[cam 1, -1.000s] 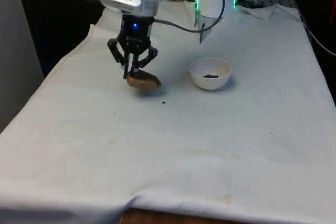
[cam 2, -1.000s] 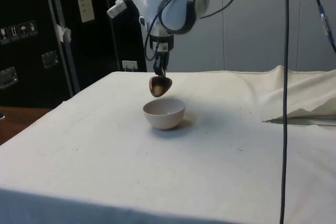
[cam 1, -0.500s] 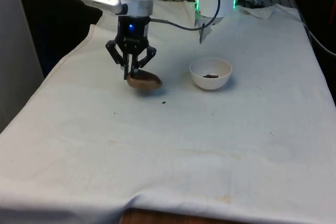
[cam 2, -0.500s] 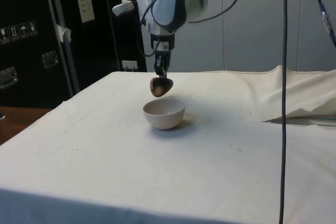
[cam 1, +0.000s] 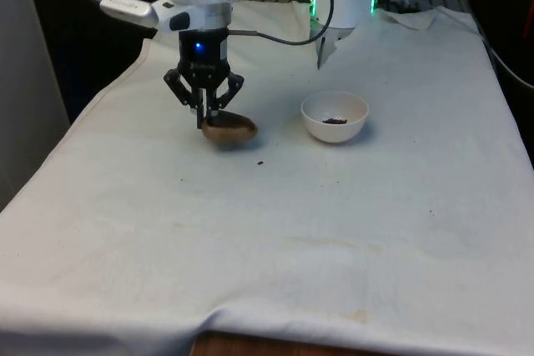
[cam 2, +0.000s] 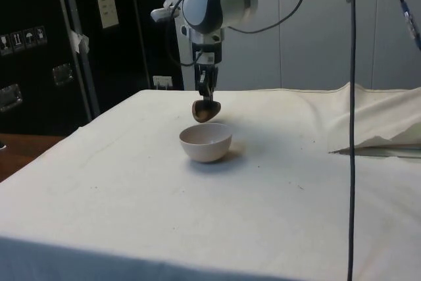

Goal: Pour the coffee beans from the cup into the bowl.

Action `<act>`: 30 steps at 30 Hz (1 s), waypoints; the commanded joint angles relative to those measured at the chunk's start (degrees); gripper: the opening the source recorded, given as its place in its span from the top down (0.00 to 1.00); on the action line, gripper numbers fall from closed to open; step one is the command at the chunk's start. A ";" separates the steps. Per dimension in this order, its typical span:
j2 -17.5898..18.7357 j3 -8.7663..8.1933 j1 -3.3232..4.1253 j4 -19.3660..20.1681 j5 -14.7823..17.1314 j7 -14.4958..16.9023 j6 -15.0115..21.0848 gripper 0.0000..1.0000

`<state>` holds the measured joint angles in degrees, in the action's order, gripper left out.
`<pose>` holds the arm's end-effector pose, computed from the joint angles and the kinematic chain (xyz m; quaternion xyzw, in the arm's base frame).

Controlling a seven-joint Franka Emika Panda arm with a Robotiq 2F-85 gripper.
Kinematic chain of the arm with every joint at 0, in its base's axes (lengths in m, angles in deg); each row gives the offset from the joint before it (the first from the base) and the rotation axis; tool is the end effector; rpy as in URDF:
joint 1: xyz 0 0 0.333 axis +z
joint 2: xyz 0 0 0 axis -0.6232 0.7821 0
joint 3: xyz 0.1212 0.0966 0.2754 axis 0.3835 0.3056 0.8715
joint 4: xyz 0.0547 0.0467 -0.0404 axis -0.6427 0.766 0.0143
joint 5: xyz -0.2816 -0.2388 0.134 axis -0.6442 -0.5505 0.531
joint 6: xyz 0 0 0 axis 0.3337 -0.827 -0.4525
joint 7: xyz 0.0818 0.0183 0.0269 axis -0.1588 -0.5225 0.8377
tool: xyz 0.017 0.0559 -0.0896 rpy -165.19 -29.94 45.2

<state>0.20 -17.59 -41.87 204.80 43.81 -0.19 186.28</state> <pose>0.5713 -0.2027 0.2038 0.9971 0.0373 0.0537 0.0379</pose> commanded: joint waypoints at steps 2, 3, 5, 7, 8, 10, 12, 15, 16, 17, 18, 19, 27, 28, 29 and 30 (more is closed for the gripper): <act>0.34 -0.11 -0.06 -0.34 0.63 0.57 -0.40 1.00; 0.80 0.57 -0.92 -1.03 1.89 1.95 -1.55 1.00; 1.15 0.29 -0.92 -1.43 2.81 2.75 -2.29 1.00; 1.26 0.11 -0.86 -1.60 3.38 3.21 -2.81 1.00; 1.26 0.06 -0.80 -1.60 3.61 3.44 -2.92 1.00; 1.43 -0.52 -0.29 -1.60 3.44 3.15 -2.81 0.99; 1.03 -0.06 -0.69 -1.49 4.07 3.72 -3.09 0.96; 0.92 -0.06 -0.63 -1.43 4.24 3.78 -3.09 0.76; 0.92 -0.06 -0.63 -1.43 4.30 3.78 -3.09 0.71; 0.92 -0.11 -0.57 -1.38 4.35 3.84 -3.09 0.66; 0.92 -0.11 -0.57 -1.38 4.41 3.84 -3.09 0.61; 0.92 -0.11 -0.57 -1.38 4.41 3.90 -3.09 0.56; 0.86 -0.11 -0.57 -1.32 4.47 3.90 -3.09 0.12; 0.97 -0.11 -0.57 -1.43 4.47 3.90 -3.09 0.06; 1.03 -0.11 -0.63 -1.55 4.47 3.90 -3.21 0.02; 1.26 -0.52 -0.29 -1.60 4.01 3.44 -3.09 0.00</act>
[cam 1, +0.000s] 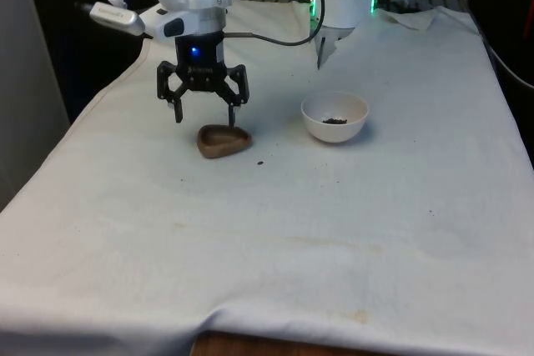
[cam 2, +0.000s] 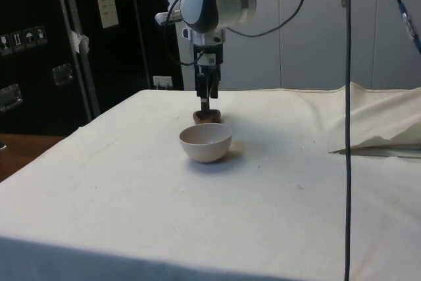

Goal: Pour the coffee beans from the cup into the bowl.

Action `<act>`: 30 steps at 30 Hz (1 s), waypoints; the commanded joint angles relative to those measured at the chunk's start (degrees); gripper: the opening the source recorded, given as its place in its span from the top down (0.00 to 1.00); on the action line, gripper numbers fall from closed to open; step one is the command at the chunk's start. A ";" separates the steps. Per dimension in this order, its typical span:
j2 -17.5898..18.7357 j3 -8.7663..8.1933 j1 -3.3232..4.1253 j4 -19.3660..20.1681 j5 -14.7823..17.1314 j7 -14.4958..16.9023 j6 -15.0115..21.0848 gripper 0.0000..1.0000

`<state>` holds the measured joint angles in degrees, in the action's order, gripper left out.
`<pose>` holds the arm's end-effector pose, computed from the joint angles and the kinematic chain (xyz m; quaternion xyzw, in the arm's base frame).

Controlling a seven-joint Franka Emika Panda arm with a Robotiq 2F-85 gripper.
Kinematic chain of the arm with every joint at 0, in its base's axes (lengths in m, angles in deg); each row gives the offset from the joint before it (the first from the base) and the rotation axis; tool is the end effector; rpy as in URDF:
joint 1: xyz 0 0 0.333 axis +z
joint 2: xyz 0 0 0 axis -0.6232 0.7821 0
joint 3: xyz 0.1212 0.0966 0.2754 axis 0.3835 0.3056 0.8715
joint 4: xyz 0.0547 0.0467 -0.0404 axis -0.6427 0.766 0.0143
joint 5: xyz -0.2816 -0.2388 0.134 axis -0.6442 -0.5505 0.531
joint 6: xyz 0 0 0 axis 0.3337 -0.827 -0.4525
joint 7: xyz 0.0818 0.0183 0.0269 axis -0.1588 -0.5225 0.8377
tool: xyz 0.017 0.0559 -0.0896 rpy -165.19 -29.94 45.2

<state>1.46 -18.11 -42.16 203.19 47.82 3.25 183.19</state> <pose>0.5706 -0.2112 0.1970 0.9985 0.0334 0.0414 0.0156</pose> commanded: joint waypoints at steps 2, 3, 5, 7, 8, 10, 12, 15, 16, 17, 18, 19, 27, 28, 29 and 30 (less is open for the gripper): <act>-0.06 0.40 -0.40 -0.11 0.52 0.46 -0.23 0.00; 0.00 0.40 -0.40 -0.11 0.52 0.46 -0.23 0.00; 0.00 0.40 -0.40 -0.11 0.46 0.40 -0.34 0.00; -0.57 0.17 -0.29 0.17 0.34 0.23 -0.52 0.00; -0.80 0.06 -0.23 0.34 0.34 0.17 -0.63 0.00; -1.43 -0.29 0.00 0.52 0.11 0.00 -0.97 0.00; -1.78 -0.40 0.06 0.63 0.00 -0.06 -1.15 0.00; -3.21 -0.97 0.40 0.86 -0.34 -0.34 -2.35 0.00; -3.50 -1.03 0.40 0.92 -0.40 -0.34 -2.64 0.00; -3.90 -1.15 0.46 0.97 -0.52 -0.40 -2.92 0.00; -3.55 -0.74 0.17 0.69 0.00 0.00 -2.81 0.00; -4.58 -1.26 0.52 1.09 -0.69 -0.46 -3.44 0.00; -6.47 -1.26 0.34 0.92 -0.52 0.00 -4.93 0.00; -7.39 -2.01 1.09 1.26 -1.83 -1.15 -5.56 0.00; -7.73 -2.01 1.20 1.26 -2.06 -1.32 -5.79 0.00; -8.02 -2.01 1.26 1.26 -2.23 -1.49 -6.02 0.00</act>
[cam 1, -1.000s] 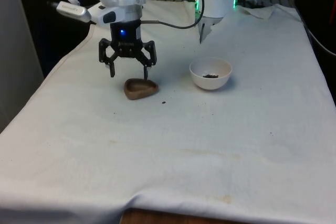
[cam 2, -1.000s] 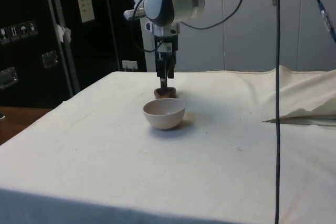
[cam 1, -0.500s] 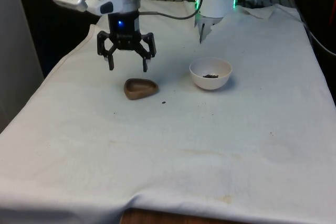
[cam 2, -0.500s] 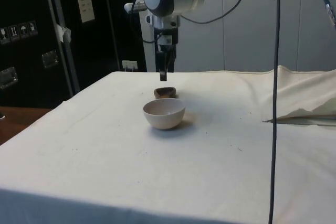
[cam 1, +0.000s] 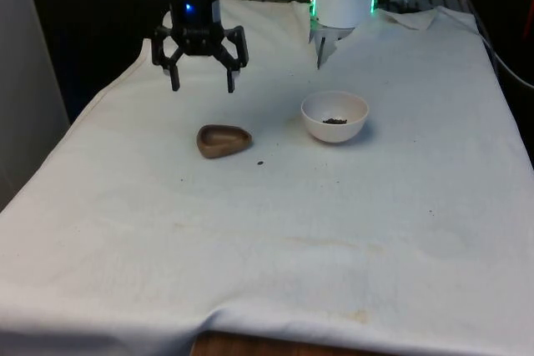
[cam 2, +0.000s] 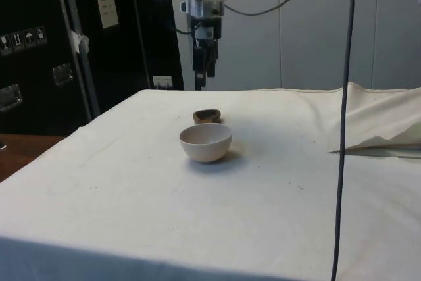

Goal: Pour the coffee beans from the cup into the bowl.

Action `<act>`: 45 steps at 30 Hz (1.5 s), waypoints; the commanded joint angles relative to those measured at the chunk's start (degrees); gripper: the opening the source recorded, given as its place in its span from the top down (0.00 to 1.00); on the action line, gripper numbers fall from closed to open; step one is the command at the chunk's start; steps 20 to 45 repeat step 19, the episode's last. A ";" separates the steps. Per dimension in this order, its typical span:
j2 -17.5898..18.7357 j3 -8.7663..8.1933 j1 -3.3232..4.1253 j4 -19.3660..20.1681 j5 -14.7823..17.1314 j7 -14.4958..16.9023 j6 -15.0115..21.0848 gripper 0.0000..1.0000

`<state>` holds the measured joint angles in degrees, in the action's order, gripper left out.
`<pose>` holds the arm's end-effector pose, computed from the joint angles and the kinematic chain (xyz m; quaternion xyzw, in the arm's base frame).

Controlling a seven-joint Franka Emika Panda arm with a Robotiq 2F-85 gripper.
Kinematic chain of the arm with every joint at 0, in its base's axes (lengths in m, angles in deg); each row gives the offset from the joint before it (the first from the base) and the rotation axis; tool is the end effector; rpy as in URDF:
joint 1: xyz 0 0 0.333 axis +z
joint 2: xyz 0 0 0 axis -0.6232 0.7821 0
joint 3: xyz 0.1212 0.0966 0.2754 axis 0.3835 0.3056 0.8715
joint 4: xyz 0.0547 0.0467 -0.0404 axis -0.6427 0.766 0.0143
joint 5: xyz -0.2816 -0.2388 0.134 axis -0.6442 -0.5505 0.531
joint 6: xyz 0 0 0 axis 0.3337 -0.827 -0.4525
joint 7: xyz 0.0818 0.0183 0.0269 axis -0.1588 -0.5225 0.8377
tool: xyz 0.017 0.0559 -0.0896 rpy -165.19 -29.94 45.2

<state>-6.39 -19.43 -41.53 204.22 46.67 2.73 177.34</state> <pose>0.5682 -0.2116 0.2616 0.9980 0.0319 0.0549 0.0009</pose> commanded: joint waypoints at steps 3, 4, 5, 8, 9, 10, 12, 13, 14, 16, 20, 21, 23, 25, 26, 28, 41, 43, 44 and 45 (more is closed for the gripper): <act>-1.15 -0.69 0.80 0.40 -1.60 -1.38 -0.69 0.00; -1.72 -0.63 0.92 0.46 -1.89 -1.72 -1.15 0.00; -1.26 0.00 0.29 0.17 -0.74 -0.63 -0.80 0.00; -2.64 -0.52 1.03 0.46 -2.29 -2.18 -1.89 0.00; -2.86 -0.52 1.09 0.46 -2.35 -2.23 -2.06 0.00; -3.21 -0.52 1.20 0.46 -2.35 -2.35 -2.35 0.00; -3.78 -0.52 1.38 0.52 -2.46 -2.58 -2.81 0.00; -4.07 -0.52 1.49 0.52 -2.46 -2.69 -3.09 0.00; -4.76 -0.52 1.66 0.57 -2.58 -2.98 -3.72 0.00; -5.04 -0.46 1.72 0.63 -2.64 -3.09 -3.95 0.00; -6.02 -0.29 1.55 0.74 -2.12 -2.98 -4.98 0.00; -6.02 -0.29 1.55 0.74 -2.12 -2.98 -4.98 0.00; -6.02 -0.29 1.55 0.74 -2.12 -2.98 -4.98 0.00; -6.02 -0.29 1.55 0.74 -2.12 -2.98 -4.98 0.00; -6.02 -0.29 1.55 0.74 -2.12 -2.98 -4.98 0.00; -6.02 -0.29 1.55 0.74 -2.12 -2.98 -4.98 0.00; -6.02 -0.29 1.55 0.74 -2.12 -2.98 -4.98 0.00; -6.02 -0.29 1.55 0.74 -2.12 -2.98 -4.98 0.00; -6.02 -0.29 1.55 0.74 -2.12 -2.98 -4.98 0.00; -6.02 -0.29 1.55 0.74 -2.12 -2.98 -4.98 0.00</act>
